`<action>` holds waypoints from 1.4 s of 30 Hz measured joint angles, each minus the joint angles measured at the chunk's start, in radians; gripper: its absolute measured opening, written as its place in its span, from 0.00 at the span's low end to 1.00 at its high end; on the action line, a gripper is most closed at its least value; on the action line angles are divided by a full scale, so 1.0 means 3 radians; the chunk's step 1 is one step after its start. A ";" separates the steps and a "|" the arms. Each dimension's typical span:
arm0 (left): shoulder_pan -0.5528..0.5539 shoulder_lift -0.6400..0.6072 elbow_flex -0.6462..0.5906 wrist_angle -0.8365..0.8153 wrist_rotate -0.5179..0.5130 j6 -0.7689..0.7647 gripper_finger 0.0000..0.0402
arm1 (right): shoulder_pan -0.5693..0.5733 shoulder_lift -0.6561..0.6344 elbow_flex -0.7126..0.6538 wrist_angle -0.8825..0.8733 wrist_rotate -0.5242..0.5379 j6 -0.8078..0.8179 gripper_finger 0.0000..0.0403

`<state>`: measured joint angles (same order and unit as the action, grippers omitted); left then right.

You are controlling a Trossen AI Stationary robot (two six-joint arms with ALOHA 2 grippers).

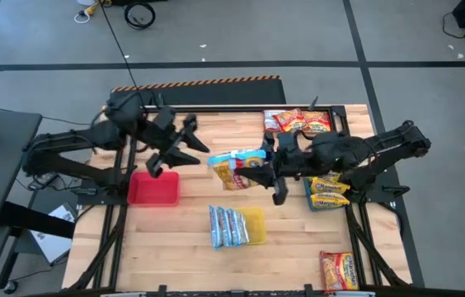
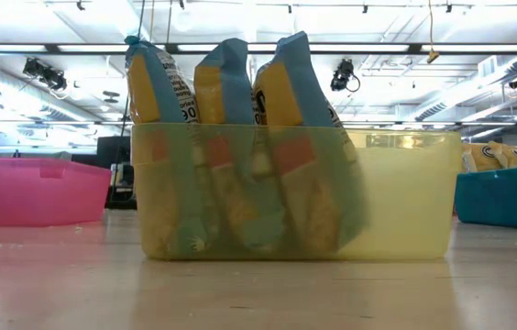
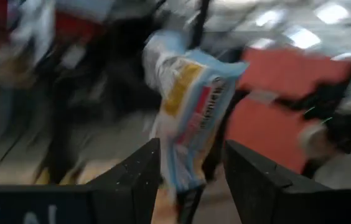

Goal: Sort Maruchan noodles
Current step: Put the light blue noodle pack into the yellow bin

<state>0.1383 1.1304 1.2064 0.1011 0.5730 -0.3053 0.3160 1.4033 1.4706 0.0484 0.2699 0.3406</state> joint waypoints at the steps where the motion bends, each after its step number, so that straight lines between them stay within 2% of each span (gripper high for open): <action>1: 0.0018 -0.0108 -0.0004 -0.0343 -0.0093 0.0073 0.44 | 0.0029 0.0000 0.0050 -0.0282 0.0188 0.0102 0.33; 4: 0.0021 -0.0340 -0.0003 -0.1331 -0.0604 0.0292 0.43 | 0.0104 0.0000 0.0078 -0.1082 0.0631 0.0704 0.33; 9: -0.0188 -0.0416 -0.0010 -0.2751 -0.1619 0.0164 0.41 | 0.0282 0.0108 0.0045 -0.2508 0.0964 0.2444 0.33; 13: -0.0490 -0.0288 -0.0010 -0.3402 -0.2143 -0.0040 0.40 | 0.0415 0.0460 0.0027 -0.3193 0.0743 0.3724 0.33; 17: -0.0895 -0.0118 -0.0010 -0.3764 -0.2461 -0.0187 0.38 | 0.0522 0.0925 0.0040 -0.3180 0.0357 0.4444 0.33; 19: -0.1096 -0.0052 -0.0010 -0.3855 -0.2547 -0.0280 0.38 | 0.0556 0.1139 0.0067 -0.3196 0.0276 0.4748 0.33; 25: -0.1635 0.0148 -0.0010 -0.4041 -0.2723 -0.0611 0.38 | 0.0594 0.1546 0.0105 -0.3179 0.0244 0.5484 0.33; 30: -0.2040 0.0365 -0.0010 -0.4043 -0.2944 -0.0923 0.38 | 0.0595 0.1752 0.0106 -0.3196 0.0238 0.5838 0.33; 37: -0.2483 0.0842 -0.0010 -0.4037 -0.3252 -0.1342 0.38 | 0.0487 0.1973 0.0107 -0.3219 0.0130 0.5938 0.33; 42: -0.2578 0.1254 -0.0010 -0.3806 -0.3354 -0.1479 0.38 | 0.0391 0.2085 0.0106 -0.3126 -0.0007 0.5937 0.34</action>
<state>-0.6351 1.5068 1.2034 -1.0408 -0.4332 -0.7490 0.4334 2.0289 1.5024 -0.8894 0.2679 2.1218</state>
